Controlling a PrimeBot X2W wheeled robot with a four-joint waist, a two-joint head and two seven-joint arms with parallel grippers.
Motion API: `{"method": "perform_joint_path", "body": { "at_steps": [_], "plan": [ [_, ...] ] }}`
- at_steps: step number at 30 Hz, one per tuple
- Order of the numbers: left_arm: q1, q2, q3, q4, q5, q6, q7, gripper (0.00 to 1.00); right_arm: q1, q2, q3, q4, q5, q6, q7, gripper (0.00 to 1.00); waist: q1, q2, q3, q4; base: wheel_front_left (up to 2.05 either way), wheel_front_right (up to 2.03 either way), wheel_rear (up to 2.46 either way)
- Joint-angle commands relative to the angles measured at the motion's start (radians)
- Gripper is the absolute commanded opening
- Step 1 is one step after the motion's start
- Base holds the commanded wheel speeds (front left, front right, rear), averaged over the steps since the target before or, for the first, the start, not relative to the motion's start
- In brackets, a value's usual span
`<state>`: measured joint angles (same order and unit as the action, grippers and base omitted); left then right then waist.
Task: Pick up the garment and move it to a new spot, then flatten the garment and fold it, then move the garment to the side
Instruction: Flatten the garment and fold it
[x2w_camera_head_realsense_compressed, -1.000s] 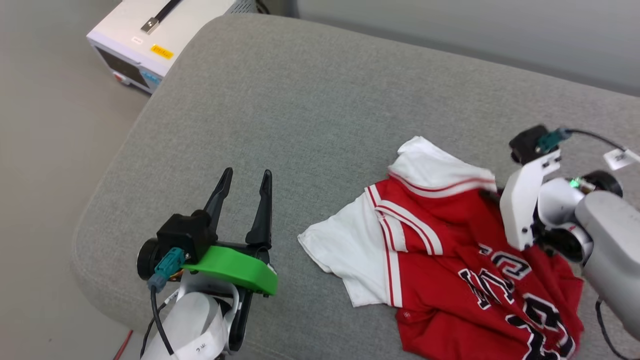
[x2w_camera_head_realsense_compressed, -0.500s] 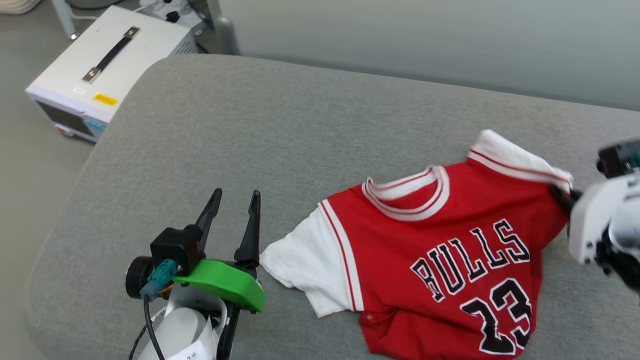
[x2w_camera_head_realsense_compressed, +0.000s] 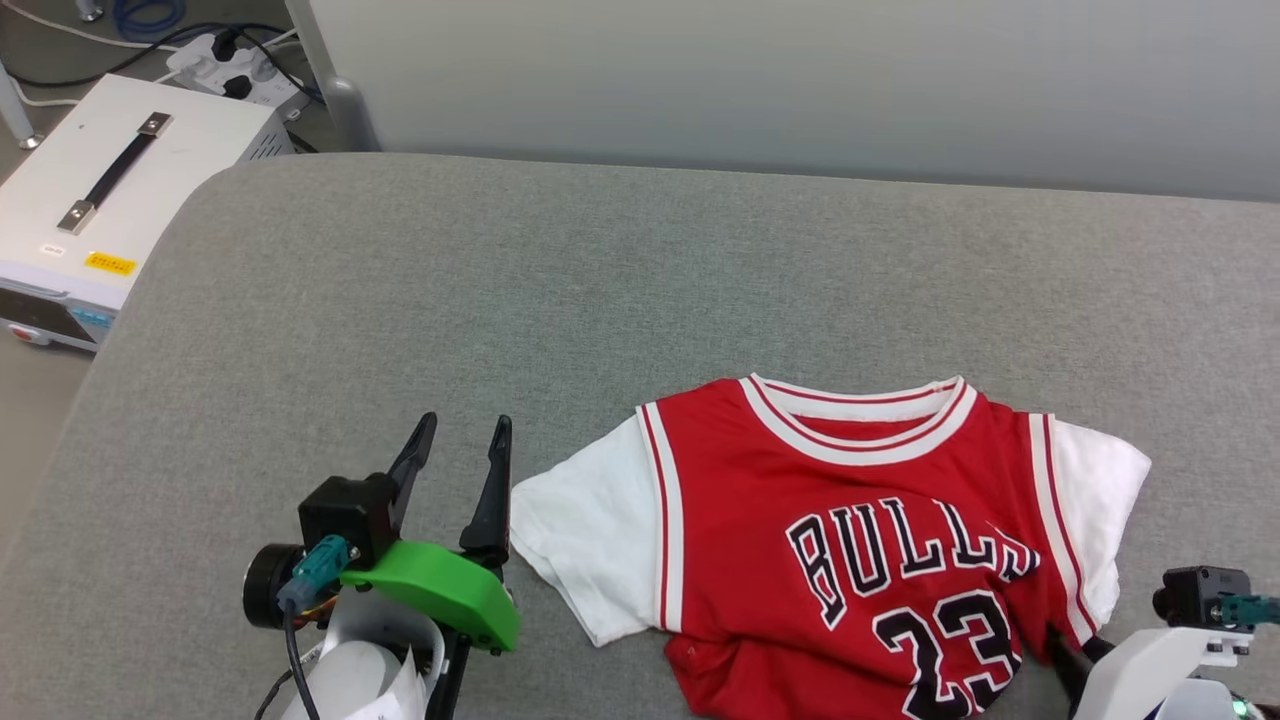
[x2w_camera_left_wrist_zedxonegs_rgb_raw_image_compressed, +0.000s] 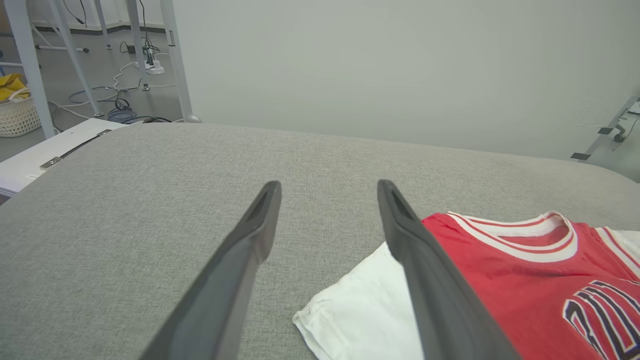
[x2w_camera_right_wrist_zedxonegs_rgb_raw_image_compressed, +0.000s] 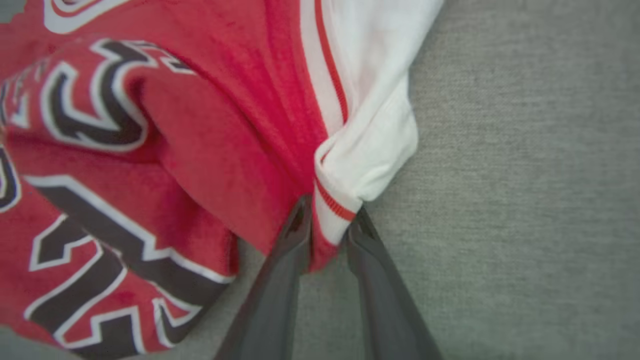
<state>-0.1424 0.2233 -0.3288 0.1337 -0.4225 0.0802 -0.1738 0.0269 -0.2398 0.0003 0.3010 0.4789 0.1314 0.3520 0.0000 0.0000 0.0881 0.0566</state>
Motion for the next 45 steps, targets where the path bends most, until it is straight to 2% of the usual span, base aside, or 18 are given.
{"method": "perform_joint_path", "body": {
  "at_steps": [1, 6, 13, 16, 19, 23, 33, 40, 45],
  "plan": [
    [0.022, 0.009, -0.002, -0.001, -0.007, 0.006, 0.007, 1.00, 0.041, 0.035, -0.018, -0.019, -0.029, -0.001, -0.001, 1.00, 0.0000, 0.0000, -0.001, -0.012, 0.00, 0.00, 0.00],
    [0.035, 0.018, 0.001, -0.001, -0.013, 0.012, 0.015, 1.00, 0.050, 0.090, -0.071, -0.128, -0.111, -0.001, -0.070, 1.00, 0.0000, 0.0000, -0.004, -0.032, 0.00, 0.00, 0.00],
    [0.046, 0.029, 0.007, 0.007, -0.023, 0.018, 0.019, 1.00, 0.049, 0.136, -0.152, -0.243, -0.204, -0.001, -0.235, 1.00, 0.0000, 0.0000, -0.032, -0.036, 0.00, 0.00, 0.00],
    [0.057, 0.037, 0.016, 0.013, -0.031, 0.026, 0.027, 1.00, 0.065, 0.154, -0.167, -0.307, -0.249, -0.001, -0.299, 1.00, 0.0000, 0.0000, -0.055, -0.041, 0.00, 0.00, 0.00],
    [0.058, 0.052, 0.021, 0.021, -0.041, 0.030, 0.061, 1.00, 0.072, 0.162, -0.153, -0.351, -0.261, -0.001, -0.316, 1.00, 0.0000, 0.0000, -0.063, -0.050, 0.00, 0.00, 0.00],
    [0.031, 0.078, 0.014, 0.033, -0.075, 0.004, 0.166, 1.00, 0.081, 0.166, -0.109, -0.408, -0.274, -0.001, -0.303, 1.00, 0.0000, 0.0000, -0.061, -0.065, 0.00, 0.00, 0.00],
    [-0.075, 0.114, -0.045, 0.136, -0.197, -0.080, 0.539, 1.00, 0.073, 0.171, -0.032, -0.481, -0.257, -0.001, -0.268, 1.00, 0.0000, 0.0000, 0.011, -0.118, 0.00, 0.00, 0.00],
    [-0.160, 0.145, -0.079, 0.234, -0.184, -0.091, 0.651, 1.00, 0.040, 0.163, -0.011, -0.477, -0.235, -0.001, -0.268, 1.00, 0.0000, 0.0000, 0.083, -0.145, 0.00, 0.00, 0.00],
    [-0.181, 0.129, -0.123, 0.307, -0.186, -0.120, 0.712, 1.00, 0.029, 0.161, -0.009, -0.462, -0.219, -0.001, -0.267, 1.00, 0.0000, 0.0000, 0.103, -0.157, 0.00, 0.00, 0.00]
  ]
}}
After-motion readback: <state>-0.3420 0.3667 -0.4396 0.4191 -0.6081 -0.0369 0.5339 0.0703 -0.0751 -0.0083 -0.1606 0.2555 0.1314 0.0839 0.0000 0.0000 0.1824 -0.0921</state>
